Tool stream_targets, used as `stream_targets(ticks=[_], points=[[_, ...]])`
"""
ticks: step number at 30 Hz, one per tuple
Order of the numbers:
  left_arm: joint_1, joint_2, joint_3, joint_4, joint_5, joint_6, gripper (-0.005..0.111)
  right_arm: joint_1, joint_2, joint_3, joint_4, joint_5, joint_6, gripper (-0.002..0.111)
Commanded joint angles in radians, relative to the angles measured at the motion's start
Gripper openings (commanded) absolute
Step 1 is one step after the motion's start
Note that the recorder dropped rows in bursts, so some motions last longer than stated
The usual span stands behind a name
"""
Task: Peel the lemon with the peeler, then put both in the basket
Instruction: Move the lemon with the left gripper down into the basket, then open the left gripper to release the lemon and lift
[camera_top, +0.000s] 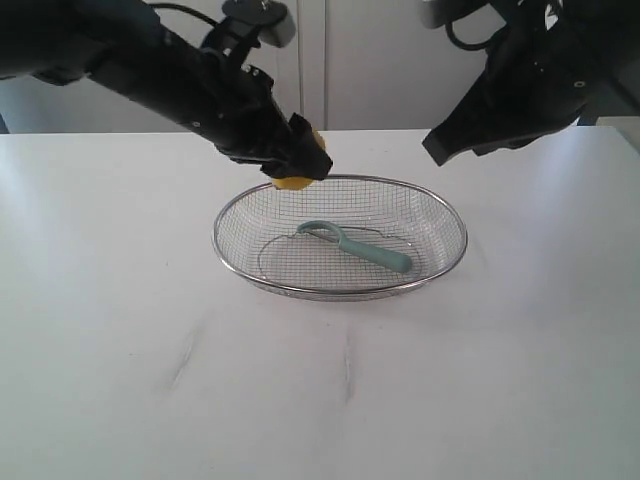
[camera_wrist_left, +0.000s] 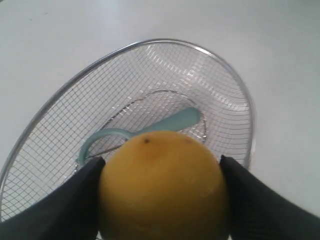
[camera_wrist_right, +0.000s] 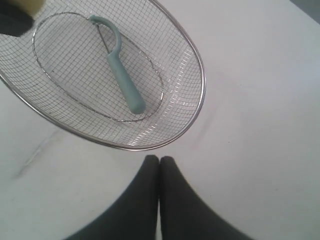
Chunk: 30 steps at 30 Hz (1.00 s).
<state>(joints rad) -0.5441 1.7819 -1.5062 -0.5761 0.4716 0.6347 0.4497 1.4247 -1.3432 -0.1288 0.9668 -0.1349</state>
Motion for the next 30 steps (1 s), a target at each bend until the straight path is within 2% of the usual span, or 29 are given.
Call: stream_targets(ticks=[1,12,19,22,24,25,27,30], points=[[-0.004,0.098,-0.022,0.037,-0.044,-0.01,0.0,-0.003,-0.042,0.004,0.002,-0.006,0.005,0.0],[-0.004,0.254,-0.022,0.031,-0.144,-0.007,0.0,-0.003,-0.079,0.004,0.002,-0.006,0.012,0.0],[-0.004,0.29,-0.022,0.031,-0.137,-0.007,0.003,-0.003,-0.075,0.004,0.002,-0.004,0.019,0.0],[-0.004,0.29,-0.022,0.031,-0.135,-0.007,0.017,-0.003,-0.065,0.004,0.002,-0.004,0.019,0.0],[-0.004,0.29,-0.022,0.027,-0.138,-0.007,0.033,-0.003,-0.057,0.004,0.002,-0.004,0.019,0.0],[-0.004,0.29,-0.022,0.019,-0.122,-0.007,0.052,-0.003,-0.052,0.004,0.002,-0.004,0.019,0.0],[-0.004,0.29,-0.022,0.019,-0.112,-0.009,0.074,-0.003,-0.047,0.004,0.0,-0.004,0.019,0.0],[-0.004,0.29,-0.022,0.019,-0.109,-0.009,0.08,-0.003,-0.044,0.004,0.0,-0.006,0.019,0.0]])
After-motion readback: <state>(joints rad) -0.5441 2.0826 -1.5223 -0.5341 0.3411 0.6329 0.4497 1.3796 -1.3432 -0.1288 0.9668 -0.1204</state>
